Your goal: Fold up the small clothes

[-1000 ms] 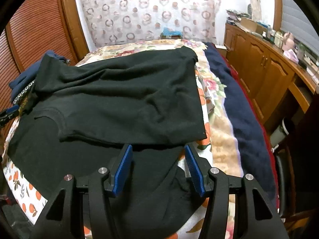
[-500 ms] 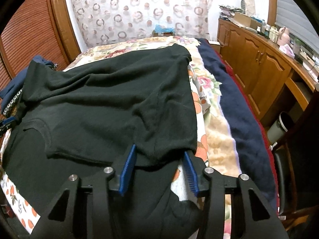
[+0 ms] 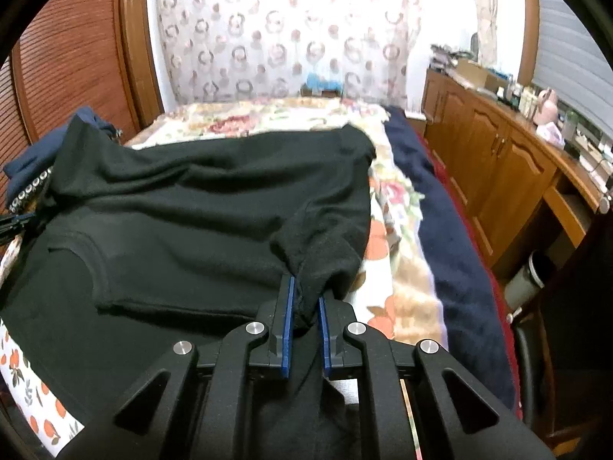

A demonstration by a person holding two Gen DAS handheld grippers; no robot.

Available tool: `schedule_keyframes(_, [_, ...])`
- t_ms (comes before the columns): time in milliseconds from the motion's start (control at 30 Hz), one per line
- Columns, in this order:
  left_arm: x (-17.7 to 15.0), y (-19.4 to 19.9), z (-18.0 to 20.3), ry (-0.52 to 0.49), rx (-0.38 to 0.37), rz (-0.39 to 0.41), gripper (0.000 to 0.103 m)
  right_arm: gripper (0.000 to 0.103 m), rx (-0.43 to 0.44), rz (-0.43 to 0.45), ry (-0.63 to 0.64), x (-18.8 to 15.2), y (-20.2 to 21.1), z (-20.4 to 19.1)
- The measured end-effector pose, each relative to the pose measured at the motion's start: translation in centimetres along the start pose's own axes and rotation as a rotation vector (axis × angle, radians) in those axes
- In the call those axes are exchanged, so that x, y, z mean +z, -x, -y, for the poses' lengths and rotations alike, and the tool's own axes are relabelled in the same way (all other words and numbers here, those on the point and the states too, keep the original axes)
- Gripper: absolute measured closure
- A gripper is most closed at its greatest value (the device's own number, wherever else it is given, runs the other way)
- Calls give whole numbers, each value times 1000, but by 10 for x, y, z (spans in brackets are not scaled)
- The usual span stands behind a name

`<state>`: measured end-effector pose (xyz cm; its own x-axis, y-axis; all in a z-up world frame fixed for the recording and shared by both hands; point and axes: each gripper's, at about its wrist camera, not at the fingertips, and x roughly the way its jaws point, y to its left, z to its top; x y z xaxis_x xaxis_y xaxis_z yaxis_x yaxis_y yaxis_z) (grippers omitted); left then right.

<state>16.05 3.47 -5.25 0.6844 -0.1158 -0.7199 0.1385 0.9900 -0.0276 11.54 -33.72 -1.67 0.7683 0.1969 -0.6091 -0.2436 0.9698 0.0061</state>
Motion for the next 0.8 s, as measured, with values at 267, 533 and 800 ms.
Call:
schedule_keyframes(267, [15, 32, -11, 37, -22, 90, 96, 92, 5, 14, -24, -6, -3, 4])
schedule_keyframes(533, [22, 48, 0, 36, -66, 135, 96, 84, 11, 0, -55, -1, -7, 11])
schedule_keyframes(800, [38, 70, 16, 29, -111, 195, 96, 63, 6, -1, -102, 2, -7, 13])
